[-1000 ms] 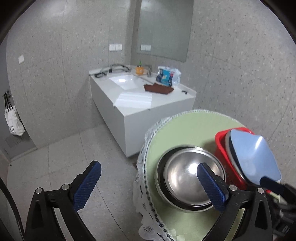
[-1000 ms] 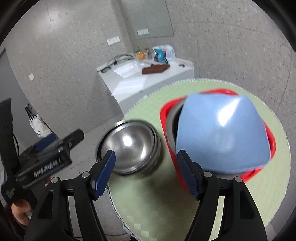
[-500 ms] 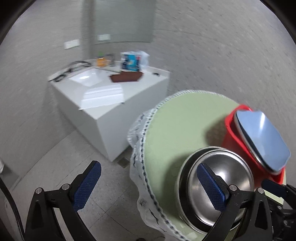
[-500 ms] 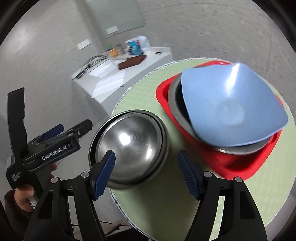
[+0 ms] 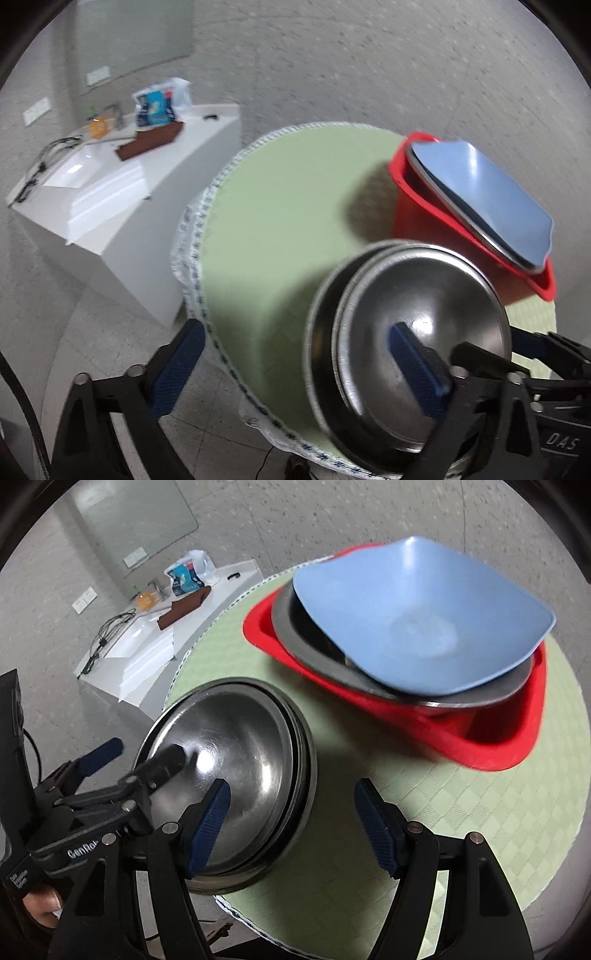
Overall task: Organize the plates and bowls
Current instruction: 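Grasp the steel bowl stack rim with the right gripper while the left gripper grasps it too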
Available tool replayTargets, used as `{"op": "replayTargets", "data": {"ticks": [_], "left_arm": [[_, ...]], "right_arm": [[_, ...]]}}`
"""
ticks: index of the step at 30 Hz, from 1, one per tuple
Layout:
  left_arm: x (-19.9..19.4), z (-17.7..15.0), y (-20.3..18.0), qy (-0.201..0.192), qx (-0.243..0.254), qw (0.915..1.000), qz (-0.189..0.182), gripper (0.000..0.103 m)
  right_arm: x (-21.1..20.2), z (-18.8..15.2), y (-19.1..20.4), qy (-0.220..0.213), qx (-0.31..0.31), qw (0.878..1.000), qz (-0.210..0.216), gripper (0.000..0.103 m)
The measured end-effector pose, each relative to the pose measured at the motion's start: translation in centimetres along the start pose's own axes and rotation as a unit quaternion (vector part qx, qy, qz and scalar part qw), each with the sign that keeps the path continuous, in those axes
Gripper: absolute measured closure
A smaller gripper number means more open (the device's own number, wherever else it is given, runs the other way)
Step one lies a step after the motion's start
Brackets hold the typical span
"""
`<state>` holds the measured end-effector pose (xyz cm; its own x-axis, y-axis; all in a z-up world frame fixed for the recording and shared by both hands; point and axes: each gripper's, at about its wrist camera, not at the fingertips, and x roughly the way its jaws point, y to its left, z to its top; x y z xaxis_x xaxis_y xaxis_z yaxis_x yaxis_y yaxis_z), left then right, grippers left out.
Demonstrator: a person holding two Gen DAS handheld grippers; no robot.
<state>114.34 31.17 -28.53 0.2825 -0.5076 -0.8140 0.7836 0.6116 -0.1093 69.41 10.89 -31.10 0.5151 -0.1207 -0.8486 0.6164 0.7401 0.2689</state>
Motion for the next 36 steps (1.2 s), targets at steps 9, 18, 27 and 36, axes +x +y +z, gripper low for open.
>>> {"op": "replayTargets", "data": {"ticks": [9,18,27,36], "left_arm": [[1.0,0.7,1.7,0.030,0.008,0.9956,-0.088,0.061],[-1.3,0.3,4.2,0.004,-0.006,0.9964,-0.084,0.061],[-7.3,0.2,5.5,-0.052,-0.025,0.9956,-0.075,0.063],[-9.9,3.5,0.1,-0.092,-0.015,0.9923,-0.081,0.061]], "right_arm": [[2.1,-0.2,-0.7,0.031,0.028,0.998,0.037,0.060],[1.5,0.1,0.6,0.017,0.019,0.999,0.043,0.066],[-1.8,1.8,2.8,-0.021,-0.015,0.997,0.071,0.069],[-5.7,7.5,0.2,-0.068,-0.039,0.994,0.073,0.070]]}}
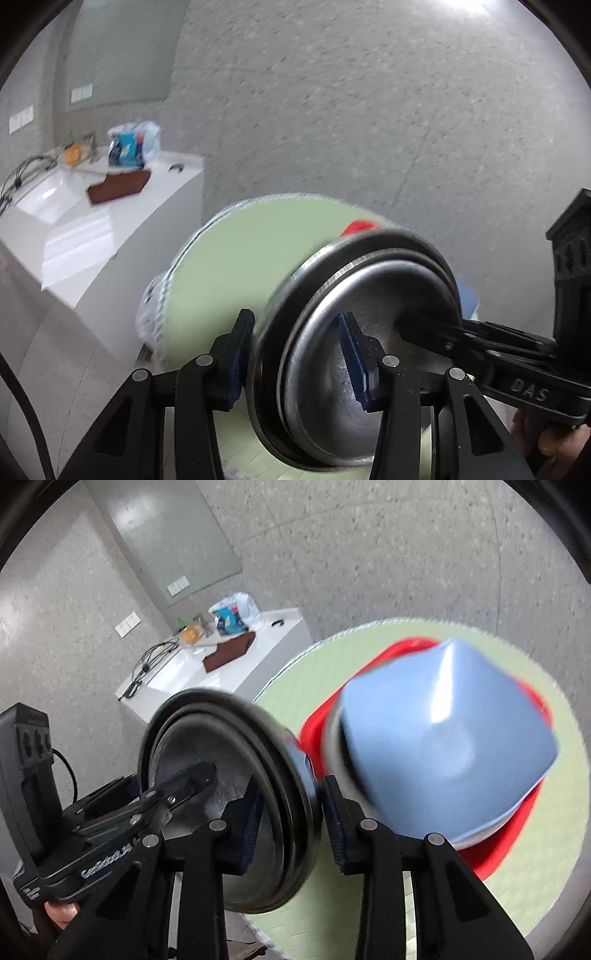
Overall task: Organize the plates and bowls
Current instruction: 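Grasp the steel bowl stack rim with the right gripper while the left gripper grasps it too, then lower the steel bowl stack onto the blue plate in the red basket and open both grippers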
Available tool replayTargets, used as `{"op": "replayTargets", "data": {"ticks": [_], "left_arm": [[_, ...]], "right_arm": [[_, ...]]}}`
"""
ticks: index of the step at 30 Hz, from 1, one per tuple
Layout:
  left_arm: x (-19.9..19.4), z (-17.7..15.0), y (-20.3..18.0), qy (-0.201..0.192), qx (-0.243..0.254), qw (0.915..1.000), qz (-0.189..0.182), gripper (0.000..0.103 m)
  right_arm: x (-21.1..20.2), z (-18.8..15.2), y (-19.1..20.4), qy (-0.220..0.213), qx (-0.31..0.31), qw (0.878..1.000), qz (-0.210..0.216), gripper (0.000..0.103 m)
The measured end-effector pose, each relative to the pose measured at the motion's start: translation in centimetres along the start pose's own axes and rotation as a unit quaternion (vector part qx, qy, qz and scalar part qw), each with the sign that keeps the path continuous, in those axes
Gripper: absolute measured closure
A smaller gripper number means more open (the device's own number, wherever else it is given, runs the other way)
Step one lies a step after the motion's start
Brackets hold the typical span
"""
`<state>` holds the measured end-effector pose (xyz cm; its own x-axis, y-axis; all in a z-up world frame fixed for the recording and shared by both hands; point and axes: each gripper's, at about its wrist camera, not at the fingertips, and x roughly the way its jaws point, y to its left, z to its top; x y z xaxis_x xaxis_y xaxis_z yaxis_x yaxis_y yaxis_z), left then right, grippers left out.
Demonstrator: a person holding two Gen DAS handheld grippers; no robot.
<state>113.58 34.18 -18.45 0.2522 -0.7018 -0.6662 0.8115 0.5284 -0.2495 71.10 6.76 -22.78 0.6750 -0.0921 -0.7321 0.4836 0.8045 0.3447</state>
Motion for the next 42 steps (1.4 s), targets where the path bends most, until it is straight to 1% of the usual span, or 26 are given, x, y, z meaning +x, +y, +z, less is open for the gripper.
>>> {"op": "replayTargets", "data": {"ticks": [2,6,8,10,14,15,17,19,22,24,26,28,32,35,36,37,38,39,40,41,42], "left_arm": [[0.6,0.8,-2.2,-0.009,0.009,0.9999,0.003,0.061],[3.3,2.2,-5.9,-0.004,0.000,1.0000,-0.002,0.061],[5.3,2.8,-7.7,0.006,-0.005,1.0000,-0.004,0.061],[7.3,3.2,-8.4,0.018,-0.012,0.9997,-0.008,0.061],[11.2,3.8,-10.2,0.047,-0.017,0.9987,-0.003,0.060],[12.1,4.4,-10.5,0.054,-0.020,0.9983,-0.002,0.060],[14.0,4.4,-10.9,0.071,-0.031,0.9970,0.000,0.060],[15.5,5.0,-10.7,0.080,-0.037,0.9961,0.004,0.060],[17.6,5.9,-11.0,0.094,-0.045,0.9944,0.020,0.059],[19.0,6.3,-11.3,0.098,-0.055,0.9933,0.026,0.058],[20.3,6.6,-11.5,0.109,-0.065,0.9911,0.040,0.056],[21.0,6.7,-12.1,0.105,-0.069,0.9909,0.048,0.055],[21.8,6.7,-13.3,0.094,-0.081,0.9895,0.073,0.048],[21.2,6.2,-14.3,0.077,-0.087,0.9892,0.089,0.043],[20.9,6.1,-14.7,0.070,-0.087,0.9886,0.100,0.041],[20.9,6.2,-15.1,0.060,-0.089,0.9872,0.117,0.036],[20.0,5.6,-15.3,0.054,-0.092,0.9866,0.124,0.032],[19.6,5.4,-15.5,0.047,-0.096,0.9858,0.129,0.030],[19.2,5.3,-15.6,0.044,-0.103,0.9848,0.133,0.024],[18.7,5.0,-15.9,0.039,-0.107,0.9836,0.140,0.018],[18.1,4.9,-16.2,0.031,-0.107,0.9830,0.146,0.017]], "right_arm": [[-0.5,1.2,-1.3,-0.005,-0.004,1.000,-0.001,0.070],[-1.2,3.5,-5.0,-0.008,-0.005,1.000,-0.011,0.070],[-0.9,4.5,-7.1,-0.003,-0.007,1.000,-0.019,0.070],[-0.4,5.3,-8.7,0.005,-0.001,1.000,-0.019,0.070],[0.8,6.4,-12.5,0.034,0.006,0.999,-0.023,0.070],[1.1,6.5,-13.1,0.039,0.009,0.999,-0.023,0.070],[1.9,6.7,-14.0,0.053,0.008,0.998,-0.026,0.070],[2.5,6.9,-14.8,0.064,0.006,0.998,-0.026,0.070],[3.2,7.1,-15.5,0.078,-0.001,0.997,-0.021,0.070],[3.6,7.2,-15.6,0.086,-0.011,0.996,-0.020,0.070],[4.0,7.4,-15.7,0.094,-0.018,0.995,-0.016,0.071],[4.3,7.5,-15.8,0.101,-0.028,0.994,-0.015,0.071],[4.6,7.5,-16.1,0.105,-0.043,0.994,0.001,0.071],[4.5,7.4,-16.0,0.101,-0.062,0.993,0.008,0.069],[4.3,7.4,-16.0,0.095,-0.069,0.993,0.008,0.069],[4.1,7.4,-15.9,0.091,-0.073,0.993,0.007,0.069],[3.9,7.5,-15.9,0.088,-0.077,0.993,0.010,0.068],[3.6,7.5,-16.0,0.079,-0.078,0.994,0.011,0.060],[3.2,7.6,-16.1,0.071,-0.080,0.994,0.009,0.055],[2.9,7.7,-16.1,0.068,-0.079,0.994,0.014,0.052],[2.5,7.7,-16.1,0.063,-0.077,0.995,0.020,0.047]]}}
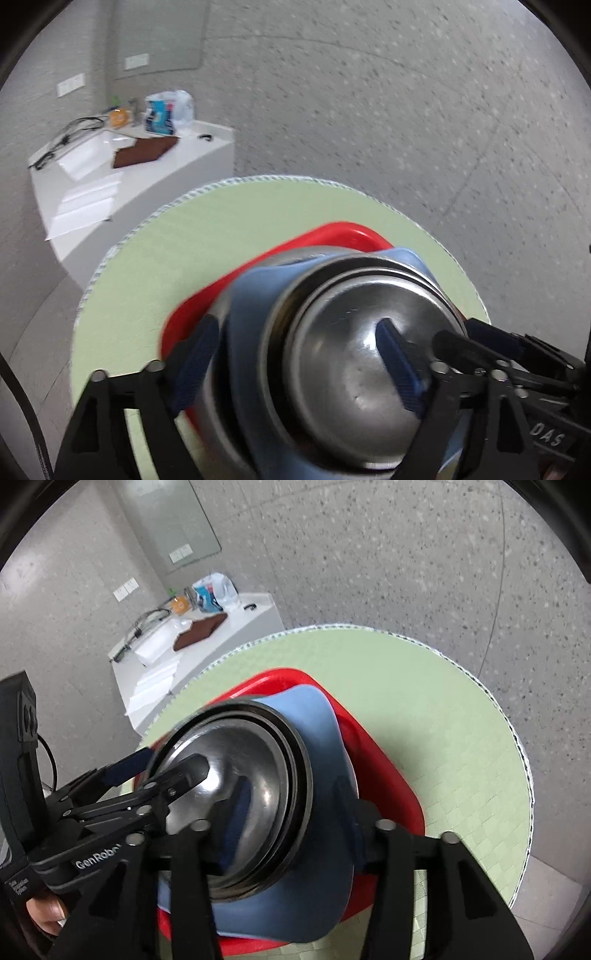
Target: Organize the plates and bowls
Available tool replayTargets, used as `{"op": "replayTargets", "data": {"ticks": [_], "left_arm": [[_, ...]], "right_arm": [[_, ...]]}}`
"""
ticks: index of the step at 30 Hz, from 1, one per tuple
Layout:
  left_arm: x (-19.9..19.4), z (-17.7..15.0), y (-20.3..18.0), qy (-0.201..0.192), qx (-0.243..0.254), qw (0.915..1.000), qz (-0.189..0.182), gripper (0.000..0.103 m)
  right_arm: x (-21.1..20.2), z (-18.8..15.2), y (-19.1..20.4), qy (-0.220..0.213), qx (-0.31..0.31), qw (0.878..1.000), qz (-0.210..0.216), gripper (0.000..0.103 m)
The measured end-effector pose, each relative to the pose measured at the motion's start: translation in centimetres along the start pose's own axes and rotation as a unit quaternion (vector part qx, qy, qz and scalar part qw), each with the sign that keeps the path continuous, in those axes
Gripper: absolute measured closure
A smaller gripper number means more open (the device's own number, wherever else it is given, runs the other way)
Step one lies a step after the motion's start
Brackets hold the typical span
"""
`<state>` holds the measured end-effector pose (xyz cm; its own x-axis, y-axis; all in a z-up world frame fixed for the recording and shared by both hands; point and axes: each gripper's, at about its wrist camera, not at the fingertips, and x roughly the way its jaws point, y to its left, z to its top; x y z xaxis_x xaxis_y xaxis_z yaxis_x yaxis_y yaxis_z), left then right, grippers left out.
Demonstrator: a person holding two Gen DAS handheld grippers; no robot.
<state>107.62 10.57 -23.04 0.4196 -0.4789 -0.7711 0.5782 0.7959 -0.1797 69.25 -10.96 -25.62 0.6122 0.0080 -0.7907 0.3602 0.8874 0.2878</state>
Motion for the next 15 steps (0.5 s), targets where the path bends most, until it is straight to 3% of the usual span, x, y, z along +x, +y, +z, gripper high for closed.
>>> {"op": "replayTargets", "data": {"ticks": [3,5,8,11,15], "left_arm": [[-2.3,-0.7,-0.6,-0.026,0.008,0.9994,0.023,0.010],[-4.6,-1.6,-0.8,-0.053,0.012,0.9972,0.051,0.002],[-8.1,-3.7,-1.4,-0.076,0.014,0.9937,0.082,0.001],[-11.2,-5.7,-2.6,-0.093,0.012,0.9899,0.106,0.001],[-15.3,-8.4,-3.8,-0.111,0.002,0.9855,0.128,0.001]], "right_arm": [[-1.5,0.0,0.4,-0.023,-0.004,1.000,-0.011,0.025],[-3.0,-0.3,0.8,-0.040,-0.009,0.999,-0.009,0.025],[-4.6,-0.8,1.5,-0.048,-0.016,0.999,-0.011,0.024],[-6.6,-1.6,2.6,-0.064,-0.038,0.997,-0.009,0.014],[-8.9,-3.2,3.7,-0.073,-0.050,0.996,-0.010,0.009]]}}
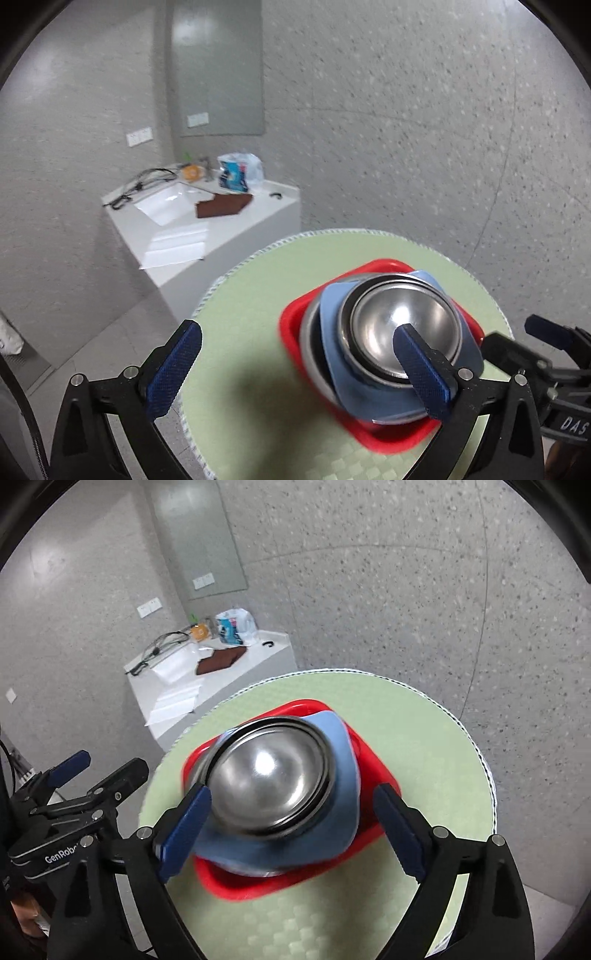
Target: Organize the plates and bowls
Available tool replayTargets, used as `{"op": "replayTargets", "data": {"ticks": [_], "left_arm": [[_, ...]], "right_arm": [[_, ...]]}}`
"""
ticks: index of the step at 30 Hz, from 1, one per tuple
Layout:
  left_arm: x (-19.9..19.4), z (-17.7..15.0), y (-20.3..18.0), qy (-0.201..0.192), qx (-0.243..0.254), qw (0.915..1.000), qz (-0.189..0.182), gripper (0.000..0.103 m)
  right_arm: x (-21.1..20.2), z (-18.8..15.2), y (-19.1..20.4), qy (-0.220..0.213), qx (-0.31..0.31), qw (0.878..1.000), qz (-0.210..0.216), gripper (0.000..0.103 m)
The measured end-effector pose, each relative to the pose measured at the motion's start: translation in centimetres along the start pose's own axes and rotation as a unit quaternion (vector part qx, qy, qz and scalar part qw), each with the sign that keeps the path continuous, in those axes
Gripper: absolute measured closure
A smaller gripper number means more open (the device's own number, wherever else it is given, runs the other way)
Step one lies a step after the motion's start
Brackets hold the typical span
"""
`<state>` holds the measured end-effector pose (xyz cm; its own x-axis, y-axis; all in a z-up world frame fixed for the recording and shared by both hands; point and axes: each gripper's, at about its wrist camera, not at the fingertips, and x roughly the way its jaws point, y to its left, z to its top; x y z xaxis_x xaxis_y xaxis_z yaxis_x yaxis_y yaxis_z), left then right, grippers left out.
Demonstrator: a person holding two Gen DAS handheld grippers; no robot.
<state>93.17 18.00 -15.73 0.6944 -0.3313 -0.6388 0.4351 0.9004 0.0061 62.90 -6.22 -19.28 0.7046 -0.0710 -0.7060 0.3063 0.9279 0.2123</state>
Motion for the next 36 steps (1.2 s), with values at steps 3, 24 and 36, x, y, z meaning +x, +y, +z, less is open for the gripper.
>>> {"op": "replayTargets", "data": {"ticks": [3,24,36], "left_arm": [[-3.7,-1.1,-0.5,-0.017,-0.013,0.9997,0.013,0.001],[-24.0,-13.6,-24.8,-0.094,-0.137,0.9725,0.164,0.001],[-35.3,-18.3,-36.1,-0.126,-0.132,0.9597,0.214,0.001]], "right_arm": [[-1.8,-0.6,0.4,-0.005,-0.012,1.000,0.008,0.008],[-15.2,-2.6,-12.1,-0.059,-0.155,0.973,0.161,0.000],[-23.5,-6.1,-17.5,-0.074,-0.183,0.958,0.206,0.000]]}}
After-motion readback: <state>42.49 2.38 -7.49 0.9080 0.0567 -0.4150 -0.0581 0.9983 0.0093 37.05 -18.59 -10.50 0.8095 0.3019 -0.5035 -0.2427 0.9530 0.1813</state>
